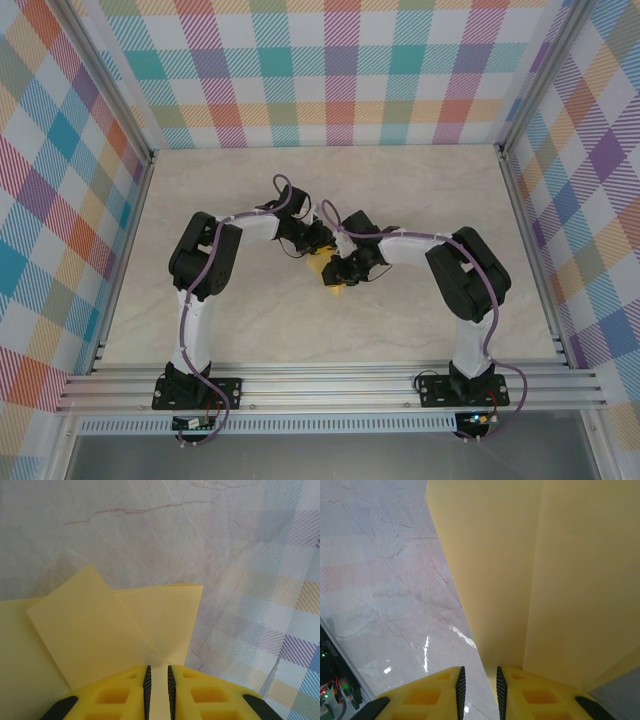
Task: Fold a paper plane with a square sheet of paper (fold left side to right side)
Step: Fourth fold the wing at the center of the table.
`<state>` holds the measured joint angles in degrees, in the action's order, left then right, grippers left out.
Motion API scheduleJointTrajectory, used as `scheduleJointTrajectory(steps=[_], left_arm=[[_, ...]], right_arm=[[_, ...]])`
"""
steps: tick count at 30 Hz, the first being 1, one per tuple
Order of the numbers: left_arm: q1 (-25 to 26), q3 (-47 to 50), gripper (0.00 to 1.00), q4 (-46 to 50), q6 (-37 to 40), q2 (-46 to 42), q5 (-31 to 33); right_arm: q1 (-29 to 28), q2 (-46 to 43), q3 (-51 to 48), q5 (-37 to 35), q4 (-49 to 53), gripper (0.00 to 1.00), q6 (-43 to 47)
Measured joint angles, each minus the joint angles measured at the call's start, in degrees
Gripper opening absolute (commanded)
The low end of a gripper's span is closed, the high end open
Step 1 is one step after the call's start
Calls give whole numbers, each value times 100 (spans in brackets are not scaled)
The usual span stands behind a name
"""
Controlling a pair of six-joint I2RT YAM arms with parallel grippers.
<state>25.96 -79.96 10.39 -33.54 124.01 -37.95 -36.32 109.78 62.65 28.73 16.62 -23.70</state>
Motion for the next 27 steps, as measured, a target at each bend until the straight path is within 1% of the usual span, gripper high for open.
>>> scheduleJointTrajectory(steps=[8,21,27], left_arm=[[0,22,19,-24,-7,0,-13],[0,98,19,-142,-11,-31,-11],[0,103,19,-146,-24,-31,-11]], right_arm=[[9,-24,-188,157,-306,25,-87],[-11,-9,-168,306,-203,24,-129],[-9,-11,-271,319,-310,24,-101]])
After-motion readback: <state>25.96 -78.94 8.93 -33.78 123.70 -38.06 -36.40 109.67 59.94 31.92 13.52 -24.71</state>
